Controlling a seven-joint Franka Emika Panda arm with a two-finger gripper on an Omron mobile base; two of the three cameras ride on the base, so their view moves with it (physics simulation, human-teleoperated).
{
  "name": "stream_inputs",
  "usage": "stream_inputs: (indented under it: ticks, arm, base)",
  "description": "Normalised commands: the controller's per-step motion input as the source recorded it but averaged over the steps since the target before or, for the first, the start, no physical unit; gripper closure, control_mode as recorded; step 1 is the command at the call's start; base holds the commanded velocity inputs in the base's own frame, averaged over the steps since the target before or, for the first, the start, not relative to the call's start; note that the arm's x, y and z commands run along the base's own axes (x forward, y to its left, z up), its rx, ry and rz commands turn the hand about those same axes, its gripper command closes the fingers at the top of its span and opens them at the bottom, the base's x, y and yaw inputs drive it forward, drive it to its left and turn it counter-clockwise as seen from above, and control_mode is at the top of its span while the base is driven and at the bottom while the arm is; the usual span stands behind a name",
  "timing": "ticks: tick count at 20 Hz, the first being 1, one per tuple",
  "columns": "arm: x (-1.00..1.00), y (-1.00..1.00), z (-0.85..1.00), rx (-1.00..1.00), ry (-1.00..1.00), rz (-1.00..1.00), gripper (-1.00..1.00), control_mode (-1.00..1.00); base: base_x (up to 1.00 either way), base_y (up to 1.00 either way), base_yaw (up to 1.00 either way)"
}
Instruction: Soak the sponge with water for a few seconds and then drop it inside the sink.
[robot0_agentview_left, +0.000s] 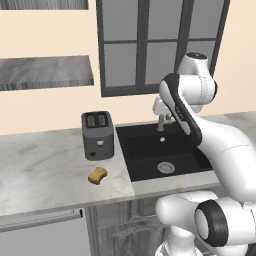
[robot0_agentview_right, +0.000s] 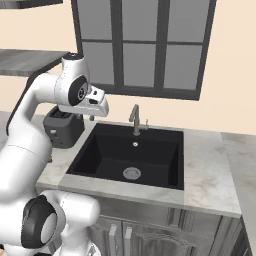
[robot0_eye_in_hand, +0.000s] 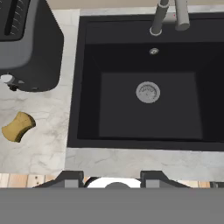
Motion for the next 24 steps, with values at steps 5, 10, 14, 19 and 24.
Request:
stream_inputs:
  ticks: [5, 10, 14, 19, 24]
  arm:
    - [0.00, 0.00, 0.00, 0.00, 0.00, 0.00, -1.00, -1.00]
    - [0.00, 0.00, 0.00, 0.00, 0.00, 0.00, -1.00, -1.00]
    - [0.00, -0.01, 0.00, 0.00, 0.00, 0.00, -1.00, -1.00]
    - [0.00, -0.14, 0.00, 0.00, 0.00, 0.00, -1.00, -1.00]
    - [0.00, -0.35, 0.00, 0.00, 0.00, 0.00, -1.00, -1.00]
  base:
    - [0.00, 0.00, 0.00]
    - [0.00, 0.00, 0.00]
    - [0.00, 0.00, 0.00]
    - [0.00, 0.00, 0.00]
    - [0.00, 0.00, 0.00]
